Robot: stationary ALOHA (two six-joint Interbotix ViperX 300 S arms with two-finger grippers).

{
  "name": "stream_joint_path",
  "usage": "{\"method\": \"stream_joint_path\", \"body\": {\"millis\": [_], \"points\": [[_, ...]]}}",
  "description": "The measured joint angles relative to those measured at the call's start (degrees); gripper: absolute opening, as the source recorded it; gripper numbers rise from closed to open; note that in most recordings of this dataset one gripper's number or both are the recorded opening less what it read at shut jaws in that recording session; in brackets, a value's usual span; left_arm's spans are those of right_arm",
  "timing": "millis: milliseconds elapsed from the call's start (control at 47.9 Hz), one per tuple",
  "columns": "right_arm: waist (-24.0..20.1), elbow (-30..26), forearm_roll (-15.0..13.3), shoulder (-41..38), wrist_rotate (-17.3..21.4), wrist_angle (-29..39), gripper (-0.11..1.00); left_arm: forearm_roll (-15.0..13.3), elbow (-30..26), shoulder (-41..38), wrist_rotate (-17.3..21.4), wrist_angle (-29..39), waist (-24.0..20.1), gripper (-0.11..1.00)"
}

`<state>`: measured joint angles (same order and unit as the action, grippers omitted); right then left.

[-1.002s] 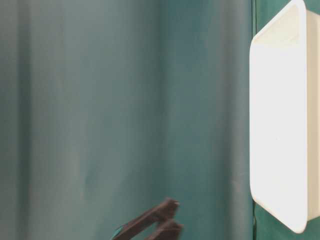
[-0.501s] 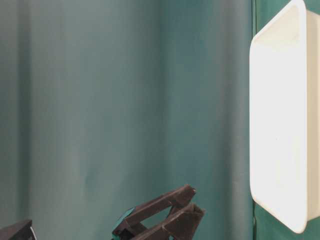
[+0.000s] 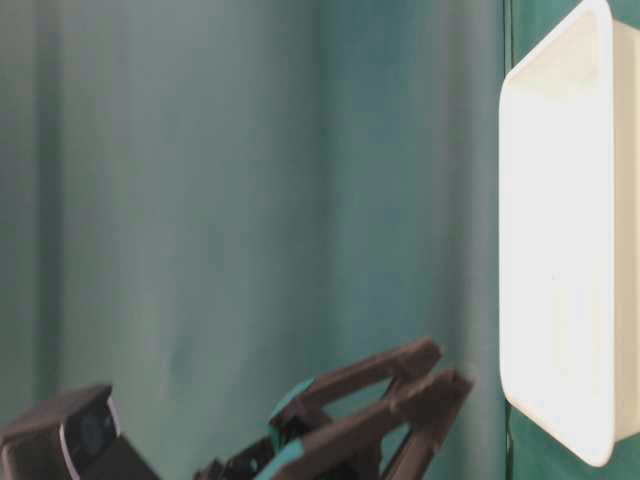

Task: Put the tape into the white case with the left arm.
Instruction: 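Move the left gripper toward the white tape roll, then insert left gripper fingers into the white roll's hole and grasp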

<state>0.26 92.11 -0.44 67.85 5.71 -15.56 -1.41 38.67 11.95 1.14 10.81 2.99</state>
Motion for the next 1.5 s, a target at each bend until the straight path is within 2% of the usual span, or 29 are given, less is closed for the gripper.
{"method": "stream_joint_path", "body": {"millis": [1106,1503], "points": [[0.0,0.0,0.0,0.0,0.0,-0.1,-0.09,0.0,-15.0,-24.8,0.2,2.0,1.9,0.98],[0.0,0.2,0.0,-0.1,0.0,-0.1,-0.09,0.1,-18.1,-28.0,0.2,3.4,2.3,0.98]]}}
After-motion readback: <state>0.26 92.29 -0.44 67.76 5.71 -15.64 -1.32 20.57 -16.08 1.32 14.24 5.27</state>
